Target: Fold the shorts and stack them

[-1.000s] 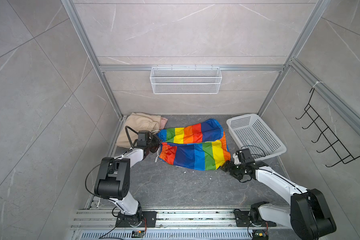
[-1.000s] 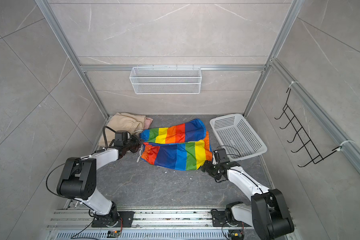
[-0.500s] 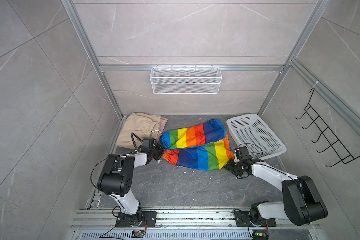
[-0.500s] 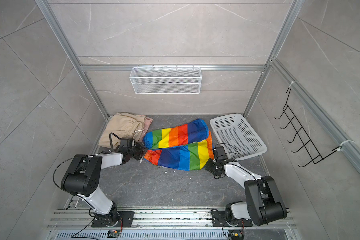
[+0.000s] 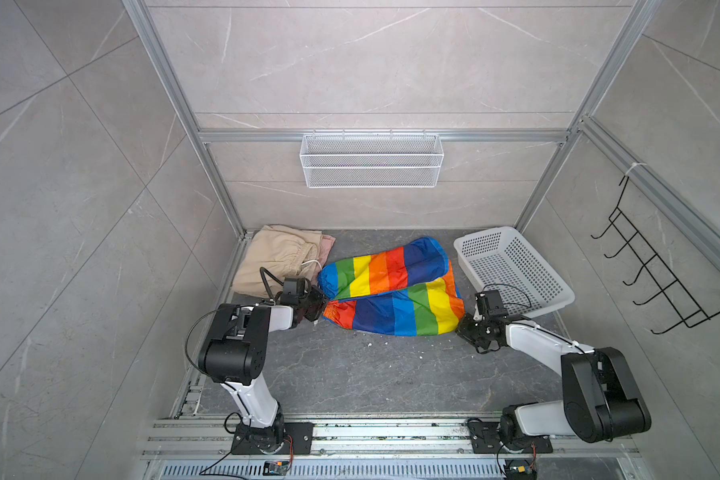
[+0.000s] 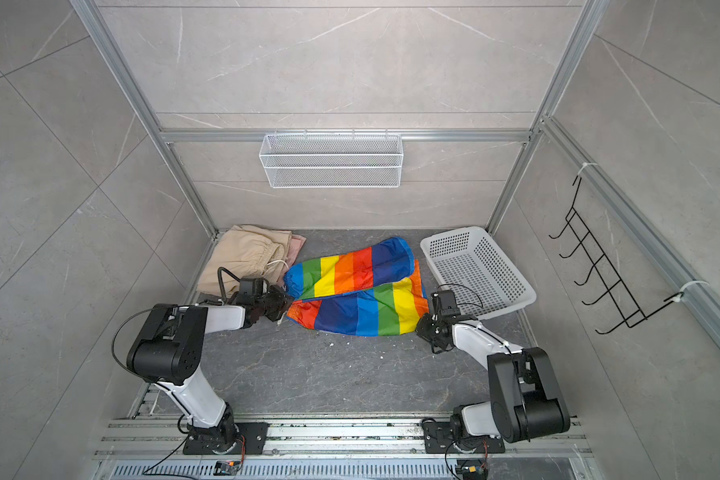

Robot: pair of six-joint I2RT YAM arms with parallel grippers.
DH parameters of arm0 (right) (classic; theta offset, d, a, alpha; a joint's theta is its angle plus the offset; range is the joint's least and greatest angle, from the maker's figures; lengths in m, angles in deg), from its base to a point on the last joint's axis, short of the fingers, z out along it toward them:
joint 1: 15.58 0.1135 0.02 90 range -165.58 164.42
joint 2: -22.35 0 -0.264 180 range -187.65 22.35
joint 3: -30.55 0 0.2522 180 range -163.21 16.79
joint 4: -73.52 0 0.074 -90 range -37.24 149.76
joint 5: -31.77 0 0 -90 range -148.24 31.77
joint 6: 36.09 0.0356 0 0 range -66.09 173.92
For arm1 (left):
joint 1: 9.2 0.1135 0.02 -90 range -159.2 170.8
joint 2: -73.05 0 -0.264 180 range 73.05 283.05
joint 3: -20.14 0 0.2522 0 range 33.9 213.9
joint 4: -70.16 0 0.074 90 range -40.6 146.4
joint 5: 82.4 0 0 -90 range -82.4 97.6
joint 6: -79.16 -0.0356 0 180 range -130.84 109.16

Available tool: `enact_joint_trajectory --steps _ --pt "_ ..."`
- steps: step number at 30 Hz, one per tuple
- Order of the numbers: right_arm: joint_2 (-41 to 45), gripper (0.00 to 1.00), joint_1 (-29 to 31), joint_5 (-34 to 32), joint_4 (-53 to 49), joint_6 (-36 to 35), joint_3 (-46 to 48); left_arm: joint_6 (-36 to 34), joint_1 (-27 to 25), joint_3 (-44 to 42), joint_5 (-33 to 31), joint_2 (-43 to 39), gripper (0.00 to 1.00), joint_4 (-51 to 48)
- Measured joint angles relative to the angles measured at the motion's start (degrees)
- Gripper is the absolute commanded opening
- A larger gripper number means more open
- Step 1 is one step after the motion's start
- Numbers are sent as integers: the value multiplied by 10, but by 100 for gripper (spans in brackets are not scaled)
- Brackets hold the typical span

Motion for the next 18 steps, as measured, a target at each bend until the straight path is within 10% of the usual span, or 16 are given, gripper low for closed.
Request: enact_joint_trajectory --steps 11,18 --pt "31 3 -52 6 -20 -33 -2 -3 21 -2 12 4 0 0" --pt "82 51 -74 12 -78 -62 -10 -10 28 -2 12 9 0 0"
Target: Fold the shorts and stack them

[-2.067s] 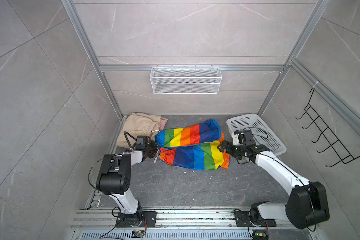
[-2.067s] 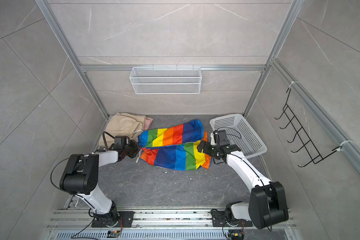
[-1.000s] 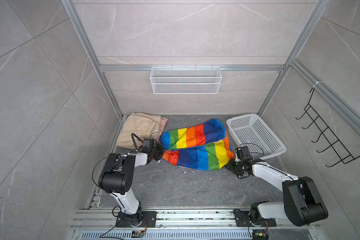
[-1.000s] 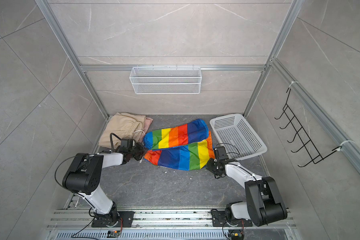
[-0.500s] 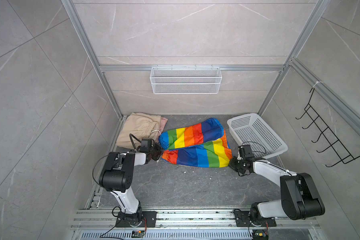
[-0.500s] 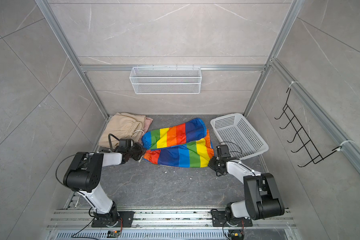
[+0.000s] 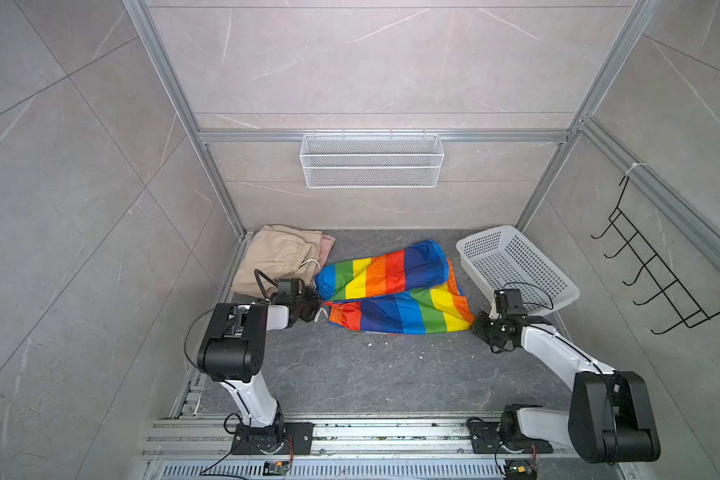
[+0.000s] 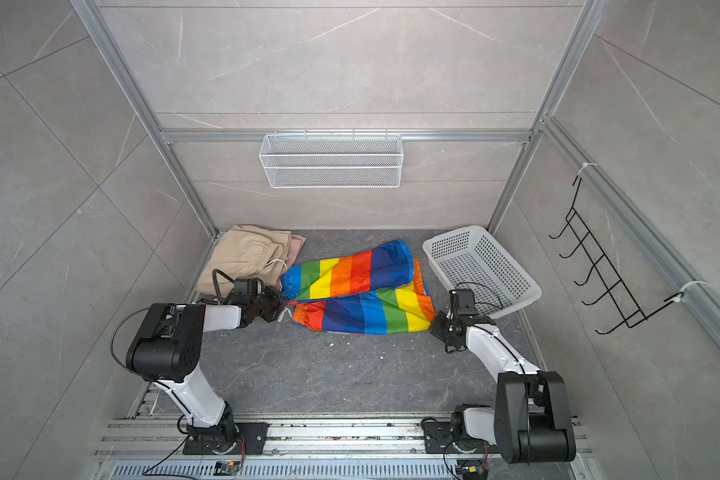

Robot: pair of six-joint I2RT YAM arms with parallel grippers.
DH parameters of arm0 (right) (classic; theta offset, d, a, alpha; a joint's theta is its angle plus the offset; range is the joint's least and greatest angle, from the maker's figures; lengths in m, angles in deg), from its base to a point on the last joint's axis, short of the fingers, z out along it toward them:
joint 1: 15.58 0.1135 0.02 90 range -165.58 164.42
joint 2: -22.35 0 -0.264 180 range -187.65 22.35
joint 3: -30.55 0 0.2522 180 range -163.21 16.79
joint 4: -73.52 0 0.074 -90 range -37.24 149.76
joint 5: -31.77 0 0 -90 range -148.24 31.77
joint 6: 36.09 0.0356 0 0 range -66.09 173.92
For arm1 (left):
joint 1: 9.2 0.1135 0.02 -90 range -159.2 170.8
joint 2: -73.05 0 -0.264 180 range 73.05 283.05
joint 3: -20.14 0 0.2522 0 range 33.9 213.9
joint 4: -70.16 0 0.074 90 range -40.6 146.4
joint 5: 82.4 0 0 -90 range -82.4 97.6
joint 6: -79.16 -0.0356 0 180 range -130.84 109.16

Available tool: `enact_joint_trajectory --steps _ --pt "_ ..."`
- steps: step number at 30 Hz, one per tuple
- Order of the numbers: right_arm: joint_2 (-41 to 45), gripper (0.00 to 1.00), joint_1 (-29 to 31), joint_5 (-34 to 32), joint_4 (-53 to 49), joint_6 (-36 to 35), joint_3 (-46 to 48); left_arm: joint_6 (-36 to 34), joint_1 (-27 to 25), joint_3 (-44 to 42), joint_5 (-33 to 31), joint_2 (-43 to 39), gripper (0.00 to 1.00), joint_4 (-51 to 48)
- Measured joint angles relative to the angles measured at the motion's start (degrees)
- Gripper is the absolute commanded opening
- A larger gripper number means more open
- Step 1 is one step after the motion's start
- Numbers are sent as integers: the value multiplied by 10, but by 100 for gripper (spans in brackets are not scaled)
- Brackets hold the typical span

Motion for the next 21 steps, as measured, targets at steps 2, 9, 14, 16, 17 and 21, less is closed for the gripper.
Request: enact_joint_trajectory --steps 2,9,14,16,17,21 --pt "22 62 5 12 -20 -3 -11 -2 0 0 1 0 0 0" --pt "18 89 49 54 -33 2 -125 -7 -2 12 0 0 0 -12" --pt "-112 92 75 73 17 4 -197 -8 -1 21 -1 -4 0 -32" --pt "-166 92 84 76 35 5 -217 -8 -1 29 0 -6 0 -43" --pt "-191 92 88 76 39 6 -228 -9 -1 37 0 -7 0 -50" --pt "-278 90 95 72 56 5 -288 -16 -1 75 2 -21 0 -82"
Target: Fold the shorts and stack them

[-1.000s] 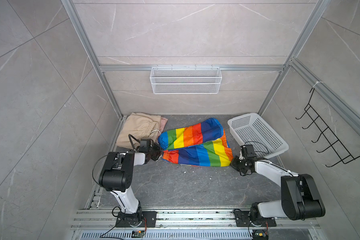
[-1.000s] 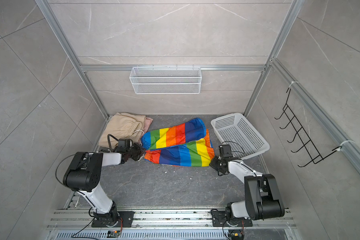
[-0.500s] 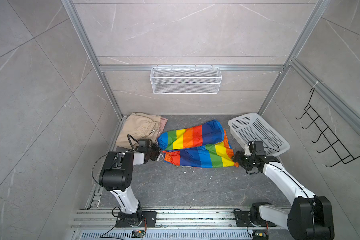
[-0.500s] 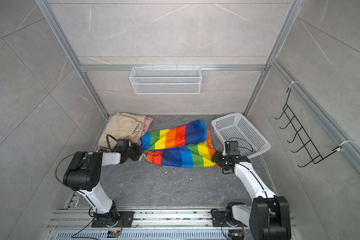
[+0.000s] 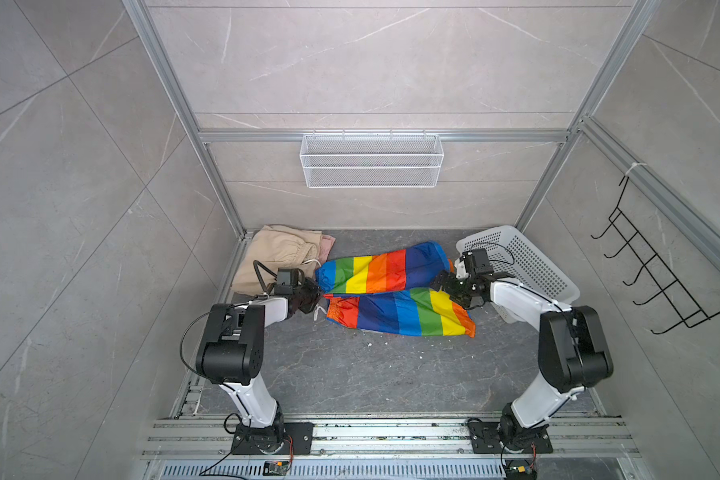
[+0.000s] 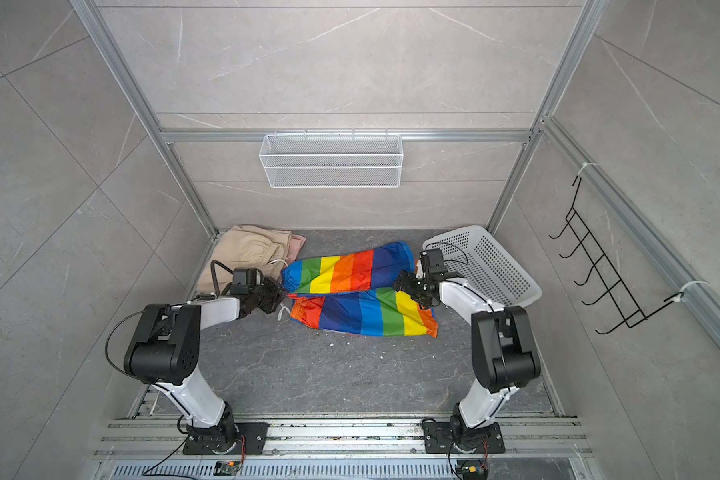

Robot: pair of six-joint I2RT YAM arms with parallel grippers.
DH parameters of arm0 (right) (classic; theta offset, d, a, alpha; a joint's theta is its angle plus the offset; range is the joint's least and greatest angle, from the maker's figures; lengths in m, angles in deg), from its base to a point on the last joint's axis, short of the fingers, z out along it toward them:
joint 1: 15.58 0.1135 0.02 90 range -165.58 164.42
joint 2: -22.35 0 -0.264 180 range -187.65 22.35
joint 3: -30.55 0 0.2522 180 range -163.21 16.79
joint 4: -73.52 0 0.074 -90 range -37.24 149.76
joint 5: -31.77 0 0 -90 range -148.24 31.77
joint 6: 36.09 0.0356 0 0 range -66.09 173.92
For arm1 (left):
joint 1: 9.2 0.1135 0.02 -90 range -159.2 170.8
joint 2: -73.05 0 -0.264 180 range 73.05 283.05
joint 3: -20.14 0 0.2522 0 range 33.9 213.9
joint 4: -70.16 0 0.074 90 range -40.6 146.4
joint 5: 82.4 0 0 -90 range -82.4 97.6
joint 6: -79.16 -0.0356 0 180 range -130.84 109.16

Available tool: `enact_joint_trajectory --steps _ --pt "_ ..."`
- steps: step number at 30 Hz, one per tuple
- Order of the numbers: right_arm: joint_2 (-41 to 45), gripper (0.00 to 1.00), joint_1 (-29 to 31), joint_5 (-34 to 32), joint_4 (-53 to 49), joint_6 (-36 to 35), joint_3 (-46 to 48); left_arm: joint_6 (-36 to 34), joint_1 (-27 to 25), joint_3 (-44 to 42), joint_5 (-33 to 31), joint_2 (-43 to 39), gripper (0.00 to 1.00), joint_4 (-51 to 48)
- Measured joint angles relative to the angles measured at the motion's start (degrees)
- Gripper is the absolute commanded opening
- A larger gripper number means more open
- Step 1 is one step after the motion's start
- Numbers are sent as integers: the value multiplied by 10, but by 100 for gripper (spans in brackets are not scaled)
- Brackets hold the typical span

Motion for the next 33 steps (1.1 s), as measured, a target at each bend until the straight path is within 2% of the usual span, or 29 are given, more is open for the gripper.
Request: enact_joint_trajectory --steps 9,18,21,26,33 --pt "-119 87 0 -30 9 -9 -145 -17 7 57 12 -25 0 -26" --pt "-156 89 0 -38 -13 -24 -262 -17 12 89 19 -10 0 -52" --pt "-152 89 3 -39 -19 -30 -250 -17 12 104 21 4 0 -52" --pt "-97 90 18 -40 -22 -19 -141 -17 13 112 28 23 0 -53" --pt "12 93 88 -31 44 85 -16 -17 12 125 28 23 0 -56"
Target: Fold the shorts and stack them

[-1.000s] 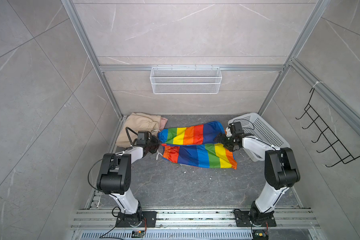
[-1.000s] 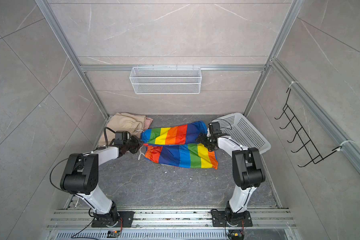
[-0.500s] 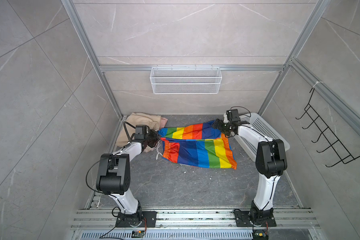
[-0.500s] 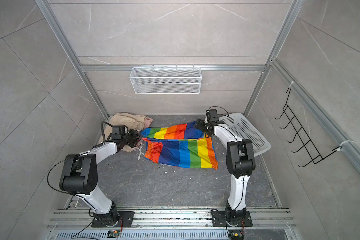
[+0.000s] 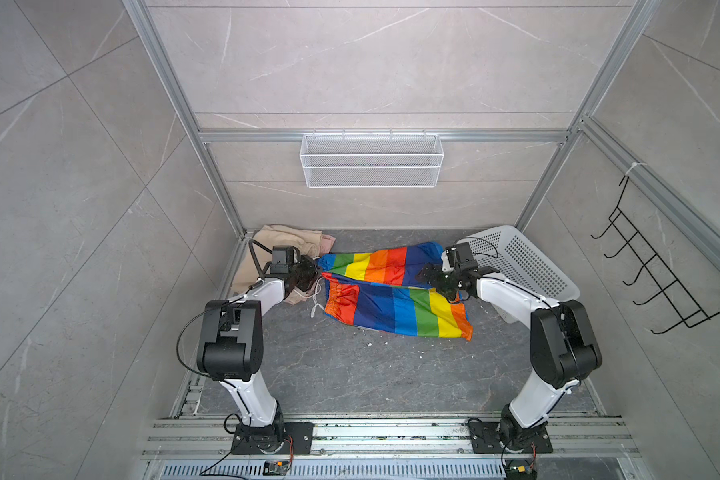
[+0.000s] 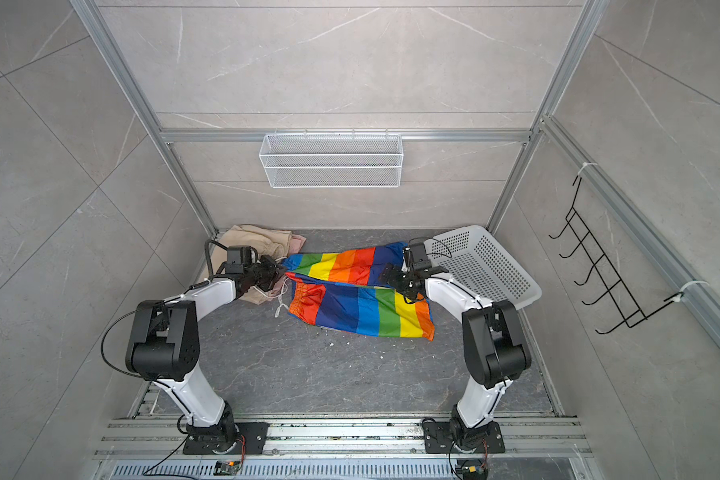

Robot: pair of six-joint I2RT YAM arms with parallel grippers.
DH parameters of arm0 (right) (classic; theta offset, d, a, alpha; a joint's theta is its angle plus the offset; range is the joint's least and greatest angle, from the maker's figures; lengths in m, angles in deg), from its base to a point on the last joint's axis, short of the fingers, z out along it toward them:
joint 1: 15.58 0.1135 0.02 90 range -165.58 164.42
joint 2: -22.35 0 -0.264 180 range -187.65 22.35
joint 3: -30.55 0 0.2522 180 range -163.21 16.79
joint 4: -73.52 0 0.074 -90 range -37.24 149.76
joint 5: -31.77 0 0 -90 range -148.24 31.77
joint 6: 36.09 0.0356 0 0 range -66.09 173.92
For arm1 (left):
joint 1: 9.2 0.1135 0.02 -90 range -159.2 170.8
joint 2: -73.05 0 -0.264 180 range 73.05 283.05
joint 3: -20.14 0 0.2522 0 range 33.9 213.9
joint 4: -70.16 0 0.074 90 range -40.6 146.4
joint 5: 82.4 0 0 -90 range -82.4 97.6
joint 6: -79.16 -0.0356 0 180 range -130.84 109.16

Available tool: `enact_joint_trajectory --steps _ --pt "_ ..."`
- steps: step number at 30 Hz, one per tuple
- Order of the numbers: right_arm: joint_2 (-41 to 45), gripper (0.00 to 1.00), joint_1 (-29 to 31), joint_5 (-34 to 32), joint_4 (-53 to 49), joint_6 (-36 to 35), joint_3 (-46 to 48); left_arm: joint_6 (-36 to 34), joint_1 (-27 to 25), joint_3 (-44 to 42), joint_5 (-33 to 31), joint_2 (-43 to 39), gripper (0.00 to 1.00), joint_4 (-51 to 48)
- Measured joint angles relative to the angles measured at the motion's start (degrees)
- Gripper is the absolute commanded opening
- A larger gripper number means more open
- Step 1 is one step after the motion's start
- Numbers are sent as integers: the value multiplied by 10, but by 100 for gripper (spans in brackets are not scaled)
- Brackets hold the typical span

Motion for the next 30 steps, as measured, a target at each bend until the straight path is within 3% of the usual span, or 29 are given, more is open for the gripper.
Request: enact_joint_trajectory --steps 5,12,18,30 --pt "-9 94 83 4 124 106 17 5 -4 4 0 -3 0 0" --pt "-99 94 178 -15 304 245 16 9 -7 4 0 -12 0 -5" --pt "-146 93 194 -57 431 315 24 10 -7 4 2 -26 0 -7" --pt "-225 86 176 -164 578 362 37 13 -7 4 5 -29 0 -8"
